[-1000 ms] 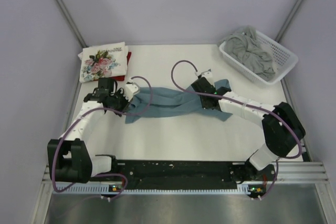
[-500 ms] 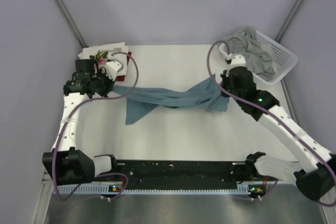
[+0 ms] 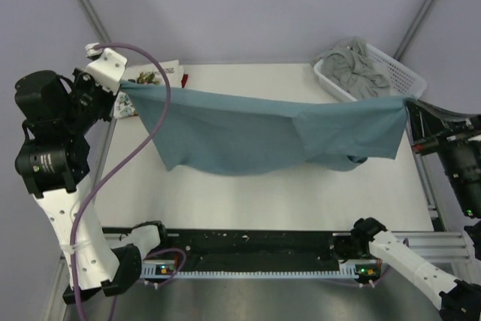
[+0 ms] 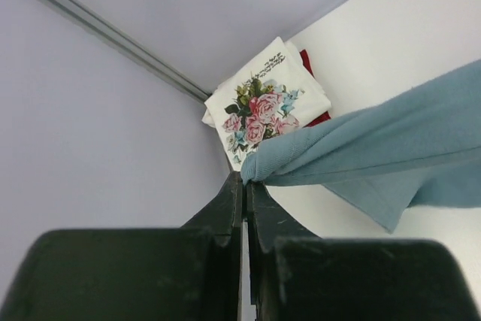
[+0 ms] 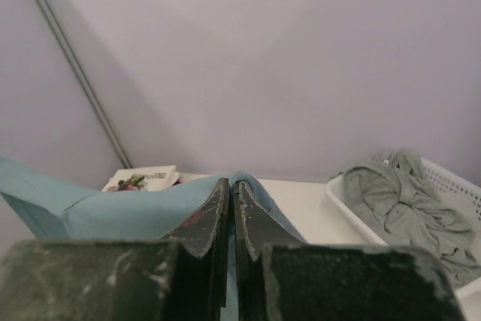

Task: Fold and stack the t-shirts
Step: Flatten out the tshirt

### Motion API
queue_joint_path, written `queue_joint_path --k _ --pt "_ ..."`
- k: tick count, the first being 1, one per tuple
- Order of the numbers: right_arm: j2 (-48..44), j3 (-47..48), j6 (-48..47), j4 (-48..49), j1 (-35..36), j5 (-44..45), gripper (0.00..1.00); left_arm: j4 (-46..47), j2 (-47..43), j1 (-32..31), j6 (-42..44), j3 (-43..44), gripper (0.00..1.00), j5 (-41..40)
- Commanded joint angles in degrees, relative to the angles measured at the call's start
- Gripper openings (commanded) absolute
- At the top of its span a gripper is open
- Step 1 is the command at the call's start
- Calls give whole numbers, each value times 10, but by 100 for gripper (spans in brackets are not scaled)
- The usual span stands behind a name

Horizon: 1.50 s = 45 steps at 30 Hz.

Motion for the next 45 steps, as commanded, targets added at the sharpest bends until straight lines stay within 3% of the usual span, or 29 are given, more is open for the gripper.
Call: queue_joint_path --k 1,7,10,14,18,21,24,26,30,37,41,45 --pt "-19 40 -8 -21 -4 -26 0 -55 9 6 -15 68 0 -31" --pt "-18 81 -18 -23 -4 -38 0 -95 15 6 -18 161 0 -24" --pt "0 86 -31 -23 -4 -32 0 -96 17 5 -19 167 0 -24" --pt "46 89 -48 -19 -4 -2 0 -59 17 6 -23 110 0 -24" --pt "136 104 -92 9 -4 19 0 62 31 6 -45 7 0 -32" --pt "222 128 -127 49 -7 22 0 133 69 6 -73 -20 0 -48" --pt "321 190 -95 71 -62 -63 0 170 133 0 -109 19 0 -59" --pt "375 230 -45 107 -124 -120 0 215 172 -12 -127 47 0 -110" --pt "482 347 16 158 -202 -169 0 278 245 -26 -161 132 0 -179" --pt "584 564 30 148 -226 -201 0 339 301 -27 -175 241 0 -231" --pt "549 532 30 147 -249 -206 0 337 292 -27 -158 231 0 -206" --pt "460 384 15 142 -252 -239 0 315 250 -27 -134 149 0 -154"
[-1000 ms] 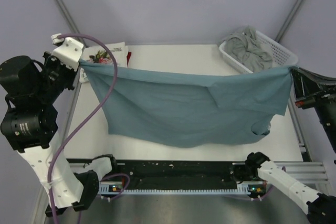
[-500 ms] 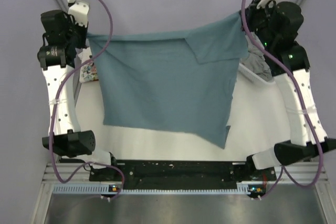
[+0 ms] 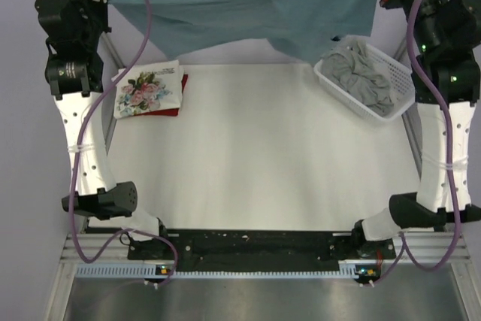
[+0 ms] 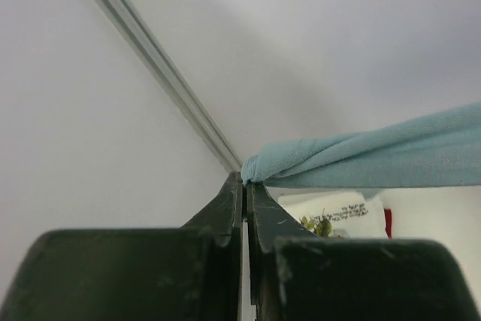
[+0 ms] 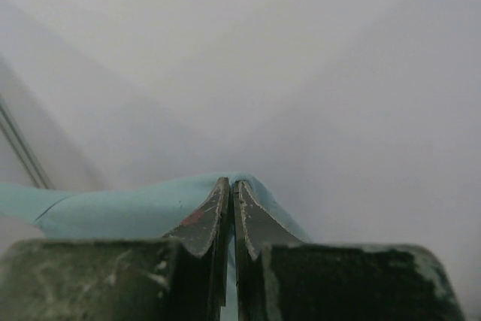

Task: Fold and stack the t-shirts
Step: Flatten out the tshirt

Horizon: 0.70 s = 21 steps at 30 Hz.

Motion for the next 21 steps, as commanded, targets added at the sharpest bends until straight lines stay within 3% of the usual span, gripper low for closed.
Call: queue_joint_path --k 1,10,16,21 --pt "-118 -145 -10 27 -14 -34 0 2 -55 6 30 -96 0 36" --pt "-437 -663 129 -15 -13 -119 0 -129 -259 8 144 -500 0 123" --pt "-611 -898 241 -123 -12 -142 0 -220 -320 15 199 -741 0 107" --pt "-683 -1029 342 -163 -12 -180 0 -241 -295 33 221 -850 0 59"
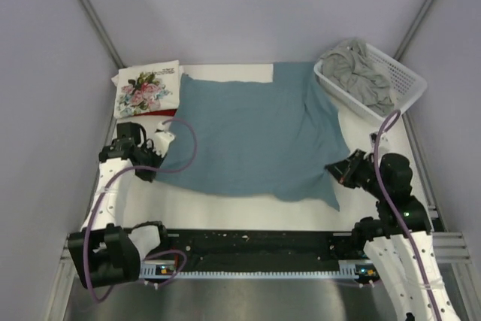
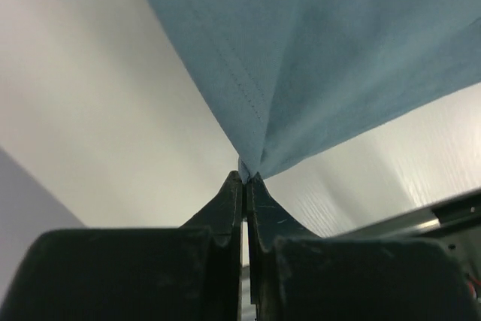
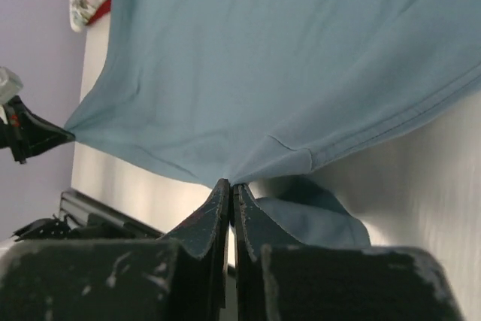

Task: Fold and stack the t-shirts
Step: Flatten out the tshirt

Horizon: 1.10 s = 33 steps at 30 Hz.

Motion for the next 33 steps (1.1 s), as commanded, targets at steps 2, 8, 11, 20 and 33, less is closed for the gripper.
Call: queue_joint_path --k 2,8,11,20,33 --pt "-48 -76 124 -51 -6 -33 0 -24 22 33 54 -88 0 -57" --pt "-68 -75 131 -109 -6 23 0 -44 29 56 82 -119 4 -99" --pt "-72 -69 125 -126 -6 42 0 -52 21 56 102 -131 12 -123" --pt "-40 -38 99 -98 -7 97 0 -9 26 33 122 -45 44 -254" --pt "205 -48 37 91 -7 139 0 -100 -95 -205 254 -164 57 -97"
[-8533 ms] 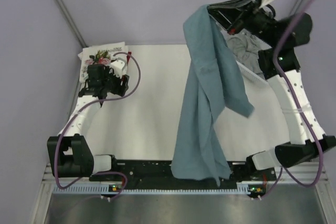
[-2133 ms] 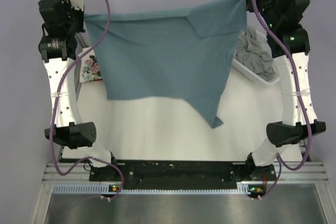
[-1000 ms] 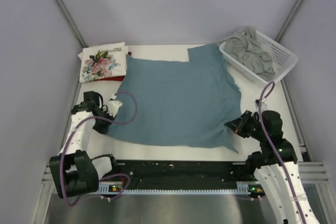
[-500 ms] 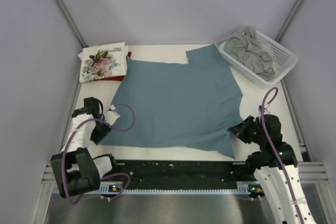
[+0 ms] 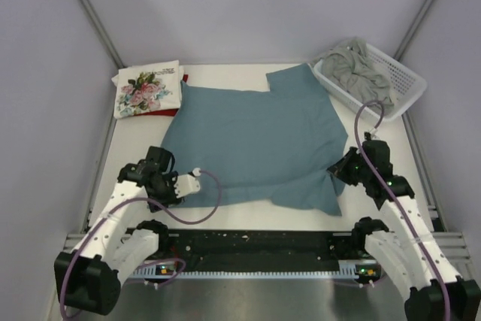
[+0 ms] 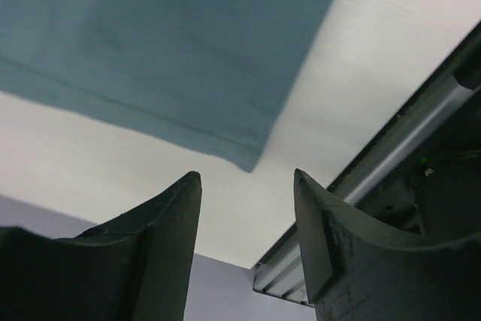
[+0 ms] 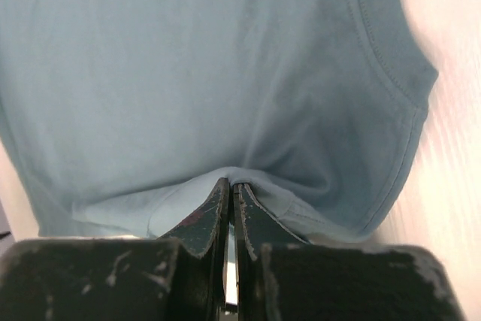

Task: Fold and stack the t-shirts
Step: Flatten out the tshirt, then grap the side of the flattened tshirt closest away from the robot with both arms

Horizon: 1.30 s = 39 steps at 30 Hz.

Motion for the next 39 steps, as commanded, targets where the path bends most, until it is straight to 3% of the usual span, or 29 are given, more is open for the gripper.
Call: queue_joint_path --k 1,6,7,8,10,13,16,18,21,22,23,30,35,39 --pt "105 19 -38 115 -7 29 0 34 16 -1 60 -61 58 -5" --pt "265 68 -67 188 -7 34 0 117 32 -1 82 -108 59 -4" --pt "294 83 -80 190 -8 35 8 127 37 0 83 -113 59 -26" --pt "329 111 -94 183 -7 35 31 139 42 -1 82 -117 59 -28" --pt "376 164 -137 136 -7 55 48 153 48 0 75 -124 57 -34" --pt "384 224 -181 50 -7 77 58 150 45 0 76 -130 57 -28" --pt "321 228 -193 -24 -8 95 65 149 33 0 87 -145 55 -21" --pt "263 194 -170 -63 -6 95 67 159 36 0 87 -156 50 -27" --pt "166 116 -108 -105 -5 64 68 181 46 0 81 -168 20 -46" --pt "146 95 -77 -116 2 60 68 184 51 0 77 -167 5 -49" --pt "131 100 -56 -129 24 74 68 187 54 0 73 -163 0 -52" --pt "65 95 139 -123 133 114 69 187 90 0 11 -87 0 -68" --pt "-18 14 245 -152 140 122 71 178 103 0 -27 -43 0 -55" --pt "-81 -59 378 -172 150 114 63 175 110 -1 -34 -24 0 -36"
